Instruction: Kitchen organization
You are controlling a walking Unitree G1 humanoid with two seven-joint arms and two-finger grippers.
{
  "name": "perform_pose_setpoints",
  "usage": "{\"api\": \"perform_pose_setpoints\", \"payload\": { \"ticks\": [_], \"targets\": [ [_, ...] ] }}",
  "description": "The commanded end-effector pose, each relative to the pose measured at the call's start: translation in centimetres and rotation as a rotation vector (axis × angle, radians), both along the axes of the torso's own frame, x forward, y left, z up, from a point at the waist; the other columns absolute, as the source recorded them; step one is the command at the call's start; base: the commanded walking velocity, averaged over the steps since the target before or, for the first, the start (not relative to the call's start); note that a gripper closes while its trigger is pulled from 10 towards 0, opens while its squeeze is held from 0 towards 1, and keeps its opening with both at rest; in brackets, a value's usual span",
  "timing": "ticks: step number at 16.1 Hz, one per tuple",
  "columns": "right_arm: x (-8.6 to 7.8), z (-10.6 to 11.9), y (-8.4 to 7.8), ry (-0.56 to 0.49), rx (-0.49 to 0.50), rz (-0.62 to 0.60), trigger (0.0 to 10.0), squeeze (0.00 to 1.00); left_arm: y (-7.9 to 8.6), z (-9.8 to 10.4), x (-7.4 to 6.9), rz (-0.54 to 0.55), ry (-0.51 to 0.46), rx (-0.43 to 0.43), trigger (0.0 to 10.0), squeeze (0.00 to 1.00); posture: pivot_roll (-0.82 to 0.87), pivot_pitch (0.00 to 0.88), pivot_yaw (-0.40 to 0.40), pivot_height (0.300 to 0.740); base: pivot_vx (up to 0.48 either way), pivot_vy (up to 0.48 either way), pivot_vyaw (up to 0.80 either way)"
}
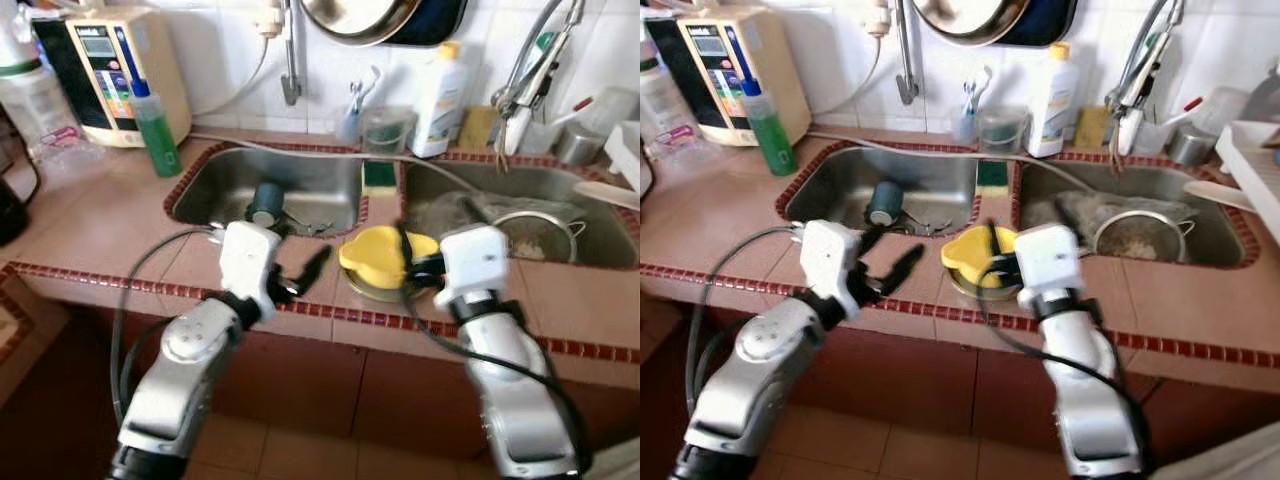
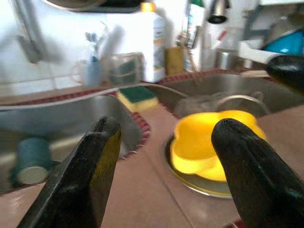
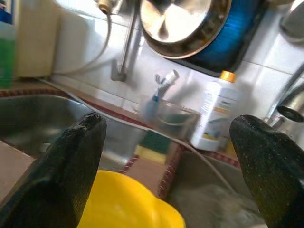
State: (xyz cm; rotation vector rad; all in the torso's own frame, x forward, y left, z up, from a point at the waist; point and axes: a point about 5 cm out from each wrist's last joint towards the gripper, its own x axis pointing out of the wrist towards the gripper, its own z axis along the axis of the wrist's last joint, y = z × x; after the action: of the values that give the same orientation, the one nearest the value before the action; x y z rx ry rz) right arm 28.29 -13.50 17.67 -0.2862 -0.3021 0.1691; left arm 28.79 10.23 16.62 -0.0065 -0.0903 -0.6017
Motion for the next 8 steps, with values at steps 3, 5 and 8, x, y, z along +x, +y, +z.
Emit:
{"api": "perform_pose_setpoints", "payload": {
  "ticks": [3,5,8],
  "targets": [
    [0.1,-0.5,-0.5,0.045,0.058,-0.024,10.0,0.0,-0.9,-0.3,-0.4,-0.072,0.019,0.118,10.0,0.0,-0.17,0.004,0.046,0.74,0.0,0.0,0.0],
    [0.3,-0.8,-0.7,0.08,0.101,-0.057,10.0,0.0,-1.2,-0.3,-0.4,-0.086,0.067,0.141,10.0,0.0,-0.16,0.01,0.046,0.74,0.0,0.0,0.0],
    [1.1,-1.6,-1.2,0.184,0.216,-0.128,10.0,0.0,-1.9,0.3,-0.4,-0.105,0.097,0.166,10.0,0.0,-0.16,0.022,0.045,0.74,0.0,0.0,0.0]
  ]
}}
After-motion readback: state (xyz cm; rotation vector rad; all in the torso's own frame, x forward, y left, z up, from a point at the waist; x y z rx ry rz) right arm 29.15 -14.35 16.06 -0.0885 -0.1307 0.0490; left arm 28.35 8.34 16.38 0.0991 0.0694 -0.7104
